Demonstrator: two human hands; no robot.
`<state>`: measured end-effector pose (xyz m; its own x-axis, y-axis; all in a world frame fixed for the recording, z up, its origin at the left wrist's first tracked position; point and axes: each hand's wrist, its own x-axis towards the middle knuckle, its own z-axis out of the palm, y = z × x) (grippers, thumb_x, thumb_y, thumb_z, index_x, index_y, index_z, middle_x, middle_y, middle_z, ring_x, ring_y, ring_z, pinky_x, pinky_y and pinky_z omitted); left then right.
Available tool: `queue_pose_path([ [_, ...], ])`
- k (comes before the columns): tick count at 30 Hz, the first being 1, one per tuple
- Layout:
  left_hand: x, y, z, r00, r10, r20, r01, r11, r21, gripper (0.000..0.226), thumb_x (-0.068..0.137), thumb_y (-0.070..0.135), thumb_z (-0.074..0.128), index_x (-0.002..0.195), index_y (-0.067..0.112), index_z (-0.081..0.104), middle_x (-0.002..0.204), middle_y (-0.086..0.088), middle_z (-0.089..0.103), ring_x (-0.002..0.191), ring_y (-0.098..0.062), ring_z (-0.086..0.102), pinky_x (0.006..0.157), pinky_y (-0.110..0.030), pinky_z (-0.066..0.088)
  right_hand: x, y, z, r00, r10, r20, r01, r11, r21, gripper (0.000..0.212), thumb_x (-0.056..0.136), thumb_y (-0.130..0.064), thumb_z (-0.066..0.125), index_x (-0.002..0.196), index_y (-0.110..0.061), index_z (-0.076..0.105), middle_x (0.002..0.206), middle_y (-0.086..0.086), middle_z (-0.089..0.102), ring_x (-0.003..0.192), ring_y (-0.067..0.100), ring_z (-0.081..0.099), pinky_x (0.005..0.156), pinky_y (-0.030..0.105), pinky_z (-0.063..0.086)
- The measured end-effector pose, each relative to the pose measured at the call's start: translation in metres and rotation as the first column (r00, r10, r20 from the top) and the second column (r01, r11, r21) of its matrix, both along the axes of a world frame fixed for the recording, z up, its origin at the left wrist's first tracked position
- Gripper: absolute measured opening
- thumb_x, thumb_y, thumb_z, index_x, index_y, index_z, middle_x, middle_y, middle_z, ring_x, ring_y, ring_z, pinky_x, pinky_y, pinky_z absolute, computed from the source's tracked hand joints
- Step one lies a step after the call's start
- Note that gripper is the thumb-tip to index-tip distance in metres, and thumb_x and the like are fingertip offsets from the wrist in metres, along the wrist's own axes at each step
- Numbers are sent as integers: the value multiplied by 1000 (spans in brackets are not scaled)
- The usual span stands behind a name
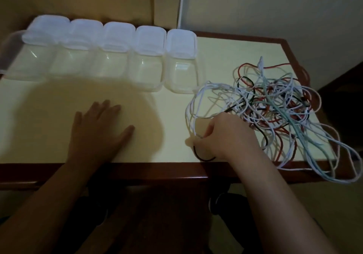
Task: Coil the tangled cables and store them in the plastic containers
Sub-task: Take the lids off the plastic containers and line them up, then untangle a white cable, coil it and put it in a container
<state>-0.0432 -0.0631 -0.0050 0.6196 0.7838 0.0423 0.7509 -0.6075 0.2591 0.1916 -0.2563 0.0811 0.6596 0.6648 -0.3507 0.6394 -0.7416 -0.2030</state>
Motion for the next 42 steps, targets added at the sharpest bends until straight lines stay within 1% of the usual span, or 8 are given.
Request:
queue_pose_path([
  [5,-4,-8,9,947,36,320,-36,999,-7,51,88,41,50,120,9,72,131,-17,66,124,-39,60,107,-55,40,6,-7,-1,975,-27,-221,80,969,233,38,82,-47,79,64,-14,70,58,0,65,59,13,63,55,29,45],
  [10,39,-50,38,807,-37,589,146,980,-137,19,90,22,59,98,21,77,87,5,74,64,-10,60,61,-19,45,8,-7,9,847,-29,-531,294,858,422,19,88,-22,77,72,-13,72,72,4,77,64,21,72,72,43,62],
  [14,70,-93,32,768,22,640,350,823,-448,15,94,16,71,105,24,77,82,6,73,50,-10,50,52,-22,41,6,-5,23,748,3,-664,399,796,454,9,84,-12,78,80,-13,70,82,11,79,57,18,63,44,18,41],
  [20,105,-108,30,754,269,600,250,727,-639,21,85,41,80,91,21,78,71,4,72,47,-11,52,50,-25,42,21,-13,18,756,1,-654,438,743,507,19,96,-25,72,96,-6,70,80,5,79,57,17,61,49,22,45],
  [25,116,-111,33,737,333,587,250,674,-696,14,93,21,75,85,9,73,75,-6,75,46,-18,63,45,-29,44,25,-18,-9,844,64,-533,286,786,548,14,90,-30,78,85,-17,76,79,6,73,65,17,62,68,41,53],
  [34,108,-97,36,561,426,710,398,613,-682,22,87,15,48,67,16,56,84,-2,67,83,-23,58,75,-37,46,45,-15,-19,952,153,-265,-20,896,443,19,90,-19,79,80,-35,77,72,-14,69,63,-4,62,56,7,41],
  [39,97,-81,45,554,298,777,581,529,-618,35,94,23,54,59,20,56,76,-10,62,75,-29,56,72,-35,48,40,-7,-13,942,56,-331,171,769,616,15,95,-19,69,86,-21,81,64,-5,68,52,1,56,52,13,39],
  [42,91,-80,46,663,148,734,619,443,-648,28,99,22,58,79,17,77,80,-2,69,71,-17,61,64,-25,47,27,-2,0,756,33,-653,446,704,552,30,102,-37,63,93,-15,81,78,0,77,48,13,55,45,23,40],
])
